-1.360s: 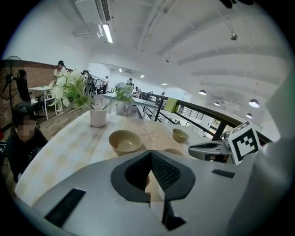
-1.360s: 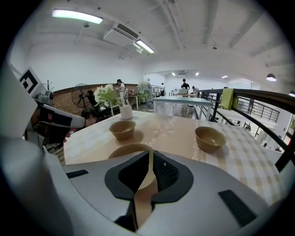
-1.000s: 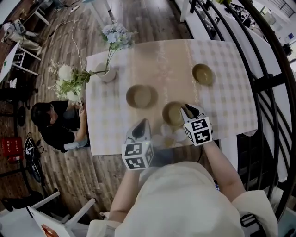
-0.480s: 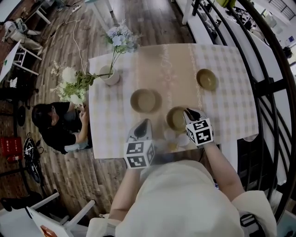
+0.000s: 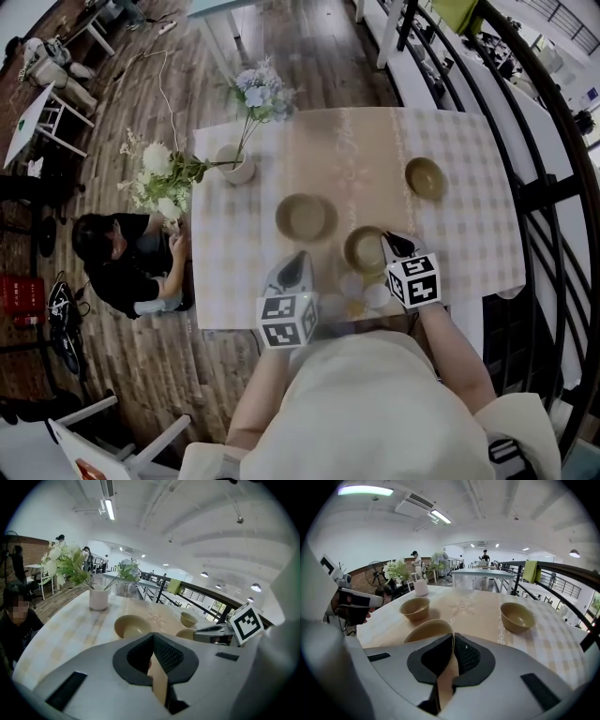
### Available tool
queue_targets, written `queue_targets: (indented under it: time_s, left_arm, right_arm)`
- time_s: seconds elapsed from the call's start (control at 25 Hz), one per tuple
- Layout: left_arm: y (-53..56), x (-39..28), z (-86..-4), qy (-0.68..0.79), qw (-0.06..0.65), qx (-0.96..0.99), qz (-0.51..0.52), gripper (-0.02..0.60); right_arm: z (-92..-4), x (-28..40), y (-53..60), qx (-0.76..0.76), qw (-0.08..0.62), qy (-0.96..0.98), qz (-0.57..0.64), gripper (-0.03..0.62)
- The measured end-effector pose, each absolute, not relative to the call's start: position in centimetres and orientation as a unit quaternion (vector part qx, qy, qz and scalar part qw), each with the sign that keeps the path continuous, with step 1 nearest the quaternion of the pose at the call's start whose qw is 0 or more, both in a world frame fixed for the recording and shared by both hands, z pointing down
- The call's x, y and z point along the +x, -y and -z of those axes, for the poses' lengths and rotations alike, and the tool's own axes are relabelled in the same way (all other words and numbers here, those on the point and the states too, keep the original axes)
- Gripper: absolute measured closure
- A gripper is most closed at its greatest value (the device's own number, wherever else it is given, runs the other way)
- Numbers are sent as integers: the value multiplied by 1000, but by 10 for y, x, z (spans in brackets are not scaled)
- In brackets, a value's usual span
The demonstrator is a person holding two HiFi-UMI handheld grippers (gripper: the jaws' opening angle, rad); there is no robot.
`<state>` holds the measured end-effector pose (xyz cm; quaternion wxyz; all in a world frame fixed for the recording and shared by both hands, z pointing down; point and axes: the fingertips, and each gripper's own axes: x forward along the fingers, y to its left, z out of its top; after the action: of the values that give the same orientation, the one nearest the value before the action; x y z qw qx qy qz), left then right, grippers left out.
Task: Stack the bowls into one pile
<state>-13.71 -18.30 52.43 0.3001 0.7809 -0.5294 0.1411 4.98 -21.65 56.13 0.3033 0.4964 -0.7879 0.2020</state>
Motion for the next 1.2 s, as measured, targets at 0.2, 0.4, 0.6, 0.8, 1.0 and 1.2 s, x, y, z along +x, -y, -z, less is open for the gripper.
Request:
queue_targets:
  time_s: [0.2, 0.4, 0.6, 0.8, 1.0, 1.2]
  left_arm:
    - [183, -146, -518, 541, 298, 776, -131, 580]
    - [180, -157, -515, 556, 296, 767, -123, 580]
    - [178, -172, -517, 571, 297, 756, -122, 580]
    - [175, -186, -518, 587, 299, 743, -119, 580]
    - [173, -200, -522, 602, 301, 730, -117, 580]
    - [169, -211, -526, 613, 309, 718, -117, 580]
  right_arm:
    - [-533, 32, 231, 490, 284, 804, -178, 583]
    - [-514, 9, 247, 476, 268, 822, -159, 583]
    - [-504, -19, 264, 461, 254, 837, -148, 583]
    - [-503, -50, 275, 438, 252, 851, -140, 583]
    - [-507, -74, 288, 422, 251, 861, -131, 583]
    - [-512, -92, 299, 410, 255, 866, -131, 583]
